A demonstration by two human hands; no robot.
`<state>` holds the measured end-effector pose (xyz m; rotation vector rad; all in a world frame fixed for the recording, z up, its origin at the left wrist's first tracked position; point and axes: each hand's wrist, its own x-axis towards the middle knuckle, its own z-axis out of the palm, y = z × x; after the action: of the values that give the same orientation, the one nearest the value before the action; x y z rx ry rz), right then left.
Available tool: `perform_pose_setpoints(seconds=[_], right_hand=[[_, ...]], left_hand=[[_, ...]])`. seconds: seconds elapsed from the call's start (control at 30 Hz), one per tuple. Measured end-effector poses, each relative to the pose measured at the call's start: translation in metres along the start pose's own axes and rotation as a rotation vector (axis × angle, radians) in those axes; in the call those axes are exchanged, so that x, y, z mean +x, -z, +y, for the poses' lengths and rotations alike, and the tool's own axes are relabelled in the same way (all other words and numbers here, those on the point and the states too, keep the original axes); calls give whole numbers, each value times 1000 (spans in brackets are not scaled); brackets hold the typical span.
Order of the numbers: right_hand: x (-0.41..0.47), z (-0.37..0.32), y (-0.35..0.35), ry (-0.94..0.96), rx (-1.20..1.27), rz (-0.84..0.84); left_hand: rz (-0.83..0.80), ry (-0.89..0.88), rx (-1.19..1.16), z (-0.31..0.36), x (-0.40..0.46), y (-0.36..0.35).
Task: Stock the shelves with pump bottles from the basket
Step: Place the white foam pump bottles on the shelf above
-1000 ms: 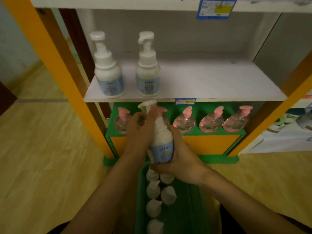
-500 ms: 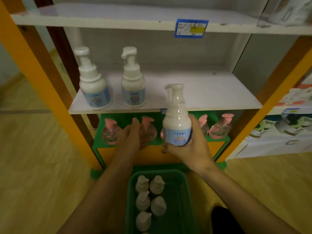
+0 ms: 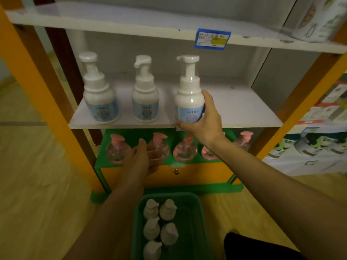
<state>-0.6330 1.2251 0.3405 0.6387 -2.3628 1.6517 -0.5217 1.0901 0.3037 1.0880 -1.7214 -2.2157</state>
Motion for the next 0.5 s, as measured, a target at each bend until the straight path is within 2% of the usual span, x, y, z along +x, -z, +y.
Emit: perform_pose_setpoints(seconds=[0.23, 0.5], right_hand=[[29, 10, -14, -110, 5, 51], [41, 18, -19, -140, -41, 28]], left_hand=[[-22, 17, 4, -1, 7, 1], [-29, 35, 20, -2, 9, 0]])
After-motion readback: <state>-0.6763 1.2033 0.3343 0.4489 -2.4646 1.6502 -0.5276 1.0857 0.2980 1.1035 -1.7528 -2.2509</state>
